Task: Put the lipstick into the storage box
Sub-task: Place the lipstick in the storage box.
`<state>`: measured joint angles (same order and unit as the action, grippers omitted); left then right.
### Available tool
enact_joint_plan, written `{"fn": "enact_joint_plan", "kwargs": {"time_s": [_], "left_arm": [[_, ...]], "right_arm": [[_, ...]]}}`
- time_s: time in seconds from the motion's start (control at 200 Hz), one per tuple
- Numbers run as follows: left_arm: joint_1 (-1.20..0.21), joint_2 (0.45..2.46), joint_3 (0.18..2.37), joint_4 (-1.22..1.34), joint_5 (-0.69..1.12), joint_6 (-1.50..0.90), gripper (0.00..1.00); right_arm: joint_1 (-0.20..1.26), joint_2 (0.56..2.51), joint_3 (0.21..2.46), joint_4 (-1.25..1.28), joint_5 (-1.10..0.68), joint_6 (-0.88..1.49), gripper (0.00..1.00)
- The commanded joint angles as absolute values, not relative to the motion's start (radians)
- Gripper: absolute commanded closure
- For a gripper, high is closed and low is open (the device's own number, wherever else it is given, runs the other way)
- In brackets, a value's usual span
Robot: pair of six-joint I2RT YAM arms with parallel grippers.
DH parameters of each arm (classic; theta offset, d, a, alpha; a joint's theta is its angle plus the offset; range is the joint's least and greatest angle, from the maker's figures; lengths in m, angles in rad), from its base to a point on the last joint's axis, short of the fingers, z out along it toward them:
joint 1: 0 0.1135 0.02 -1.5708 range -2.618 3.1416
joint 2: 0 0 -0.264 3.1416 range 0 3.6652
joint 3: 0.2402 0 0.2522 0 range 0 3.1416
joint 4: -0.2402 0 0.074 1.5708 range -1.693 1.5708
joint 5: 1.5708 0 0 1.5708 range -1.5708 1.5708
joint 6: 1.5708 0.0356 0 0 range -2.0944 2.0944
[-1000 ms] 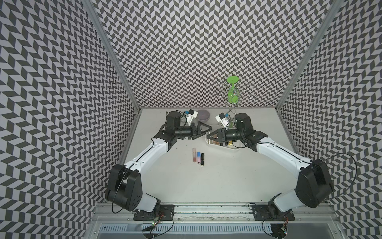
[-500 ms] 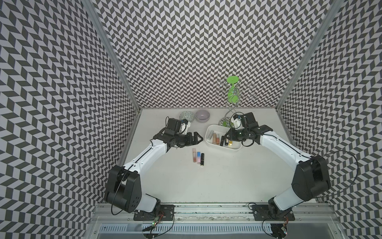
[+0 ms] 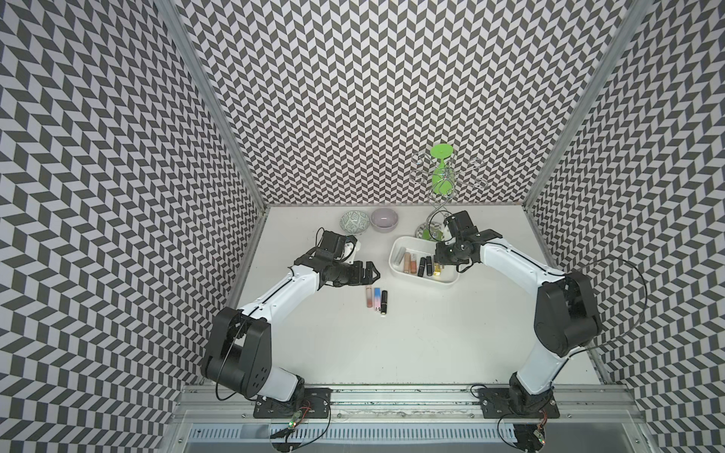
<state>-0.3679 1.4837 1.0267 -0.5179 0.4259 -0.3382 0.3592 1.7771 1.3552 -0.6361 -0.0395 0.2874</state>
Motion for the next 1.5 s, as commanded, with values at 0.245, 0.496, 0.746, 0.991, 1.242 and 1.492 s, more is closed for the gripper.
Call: {"fn": "enact_joint_plan", "kwargs": {"time_s": [0.245, 0.496, 0.746, 0.991, 1.242, 1.492], "left_arm": [[-0.366, 1.535, 1.022, -0.543, 0.417, -0.282, 0.01], [-0.366, 1.562, 1.031, -0.553, 0.427, -0.266, 0.01], [-0.367, 1.563, 1.021, -0.557, 0.429, -0.264, 0.01], [-0.366, 1.571, 1.016, -0.555, 0.431, -0.265, 0.01], [-0.365, 1.576, 1.014, -0.549, 0.437, -0.274, 0.01], [-0.366, 1.578, 0.997, -0.526, 0.45, -0.292, 0.02]], "right_arm": [[0.332, 1.884, 1.393, -0.623, 0.076, 0.269, 0.79], [0.318, 1.932, 1.387, -0.588, 0.049, 0.277, 0.78], [0.304, 1.985, 1.412, -0.569, 0.001, 0.287, 0.76], [0.289, 2.007, 1.417, -0.558, -0.055, 0.29, 0.69], [0.278, 1.984, 1.395, -0.545, -0.094, 0.298, 0.6], [0.272, 1.896, 1.371, -0.532, -0.139, 0.314, 0.6]]}}
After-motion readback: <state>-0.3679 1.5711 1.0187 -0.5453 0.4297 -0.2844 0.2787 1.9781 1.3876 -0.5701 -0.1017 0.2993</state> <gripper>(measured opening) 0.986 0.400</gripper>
